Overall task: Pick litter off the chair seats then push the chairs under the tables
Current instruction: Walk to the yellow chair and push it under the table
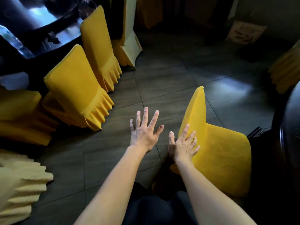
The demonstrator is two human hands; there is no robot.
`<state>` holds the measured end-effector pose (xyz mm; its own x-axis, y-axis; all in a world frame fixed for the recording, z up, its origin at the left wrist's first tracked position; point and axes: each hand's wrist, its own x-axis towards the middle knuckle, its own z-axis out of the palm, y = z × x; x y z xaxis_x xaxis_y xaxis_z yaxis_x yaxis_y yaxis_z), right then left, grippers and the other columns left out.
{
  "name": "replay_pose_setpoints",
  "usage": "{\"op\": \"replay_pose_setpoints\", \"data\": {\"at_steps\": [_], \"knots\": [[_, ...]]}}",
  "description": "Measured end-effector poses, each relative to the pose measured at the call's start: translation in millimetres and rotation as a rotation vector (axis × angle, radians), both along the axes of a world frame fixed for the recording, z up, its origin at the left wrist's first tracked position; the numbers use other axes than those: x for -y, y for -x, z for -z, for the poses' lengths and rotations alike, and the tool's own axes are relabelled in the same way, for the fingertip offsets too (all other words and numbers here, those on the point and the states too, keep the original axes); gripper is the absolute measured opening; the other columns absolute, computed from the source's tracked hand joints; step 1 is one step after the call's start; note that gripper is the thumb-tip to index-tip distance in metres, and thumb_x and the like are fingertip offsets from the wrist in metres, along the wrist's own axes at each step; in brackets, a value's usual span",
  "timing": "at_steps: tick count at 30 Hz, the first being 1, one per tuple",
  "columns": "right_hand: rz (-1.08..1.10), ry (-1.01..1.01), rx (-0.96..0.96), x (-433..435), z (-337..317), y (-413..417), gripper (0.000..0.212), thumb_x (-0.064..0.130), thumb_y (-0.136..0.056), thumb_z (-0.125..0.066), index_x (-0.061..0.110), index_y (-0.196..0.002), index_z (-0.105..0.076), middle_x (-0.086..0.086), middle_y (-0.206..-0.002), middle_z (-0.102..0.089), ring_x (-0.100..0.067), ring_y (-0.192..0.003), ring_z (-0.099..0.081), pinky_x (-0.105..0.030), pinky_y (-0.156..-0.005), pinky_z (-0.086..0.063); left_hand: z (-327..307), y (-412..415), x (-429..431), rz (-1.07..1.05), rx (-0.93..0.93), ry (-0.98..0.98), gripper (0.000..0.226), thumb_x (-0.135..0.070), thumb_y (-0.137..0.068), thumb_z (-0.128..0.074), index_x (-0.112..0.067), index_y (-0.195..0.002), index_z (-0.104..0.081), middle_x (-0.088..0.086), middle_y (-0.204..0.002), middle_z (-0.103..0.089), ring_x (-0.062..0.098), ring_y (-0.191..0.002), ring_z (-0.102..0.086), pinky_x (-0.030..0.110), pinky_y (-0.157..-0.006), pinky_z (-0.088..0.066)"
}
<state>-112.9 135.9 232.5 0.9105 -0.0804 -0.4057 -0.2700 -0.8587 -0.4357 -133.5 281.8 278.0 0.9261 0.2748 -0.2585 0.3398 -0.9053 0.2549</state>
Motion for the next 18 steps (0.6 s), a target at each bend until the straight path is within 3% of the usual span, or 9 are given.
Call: {"op": "replay_pose_setpoints", "data": {"at_steps": [5, 9, 12, 16, 18], "knots": [[0.184, 0.013, 0.056, -10.0, 11.1, -37.3, 0.076, 0.058, -0.103, -0.03, 0.03, -0.162, 0.008, -0.022, -0.17, -0.003, -0.039, -0.154, -0.013, -0.063, -0.121, -0.005, 11.0, -78.7, 14.8, 0.225, -0.002, 0.036, 0.065, -0.068, -0.1, -0.02, -0.05, -0.156, 0.008, -0.004, -0.169, 0.02, 0.027, -0.156, 0.018, 0.058, -0.124, 0.005], [0.331, 0.028, 0.122, -11.6, 20.5, -63.8, 0.069, 0.059, -0.103, -0.03, 0.027, -0.163, -0.016, -0.023, -0.167, -0.017, -0.04, -0.149, -0.03, -0.064, -0.12, -0.013, 24.8, -143.6, 29.7, 0.462, -0.036, 0.024, 0.066, -0.068, -0.099, -0.021, -0.049, -0.157, 0.004, -0.003, -0.17, 0.018, 0.028, -0.156, 0.015, 0.06, -0.123, 0.002], [0.438, 0.084, 0.164, -16.6, 24.6, -62.5, 0.071, 0.062, -0.098, -0.034, 0.022, -0.156, -0.04, -0.022, -0.159, -0.039, -0.038, -0.136, -0.05, -0.063, -0.117, -0.025, 35.1, -189.4, 44.4, 0.727, -0.033, -0.053, 0.072, -0.073, -0.091, -0.007, -0.046, -0.158, 0.002, 0.001, -0.171, 0.013, 0.032, -0.157, 0.009, 0.062, -0.122, -0.004], [0.511, 0.131, 0.18, -22.0, 23.8, -66.7, 0.068, 0.063, -0.098, -0.038, 0.02, -0.148, -0.054, -0.021, -0.148, -0.054, -0.035, -0.127, -0.061, -0.059, -0.116, -0.025, 49.9, -246.4, 67.7, 1.184, 0.012, -0.128, 0.077, -0.073, -0.091, -0.007, -0.039, -0.159, -0.018, 0.007, -0.171, -0.006, 0.044, -0.155, -0.003, 0.071, -0.116, -0.014], [0.514, 0.158, 0.166, -25.2, 21.9, -63.4, 0.068, 0.064, -0.101, -0.032, 0.02, -0.148, -0.053, -0.02, -0.148, -0.055, -0.034, -0.129, -0.06, -0.059, -0.116, -0.024, 56.4, -266.3, 71.8, 1.387, 0.065, -0.17, 0.079, -0.074, -0.094, -0.005, -0.034, -0.155, -0.035, 0.01, -0.168, -0.02, 0.044, -0.155, -0.012, 0.074, -0.116, -0.01]]}}
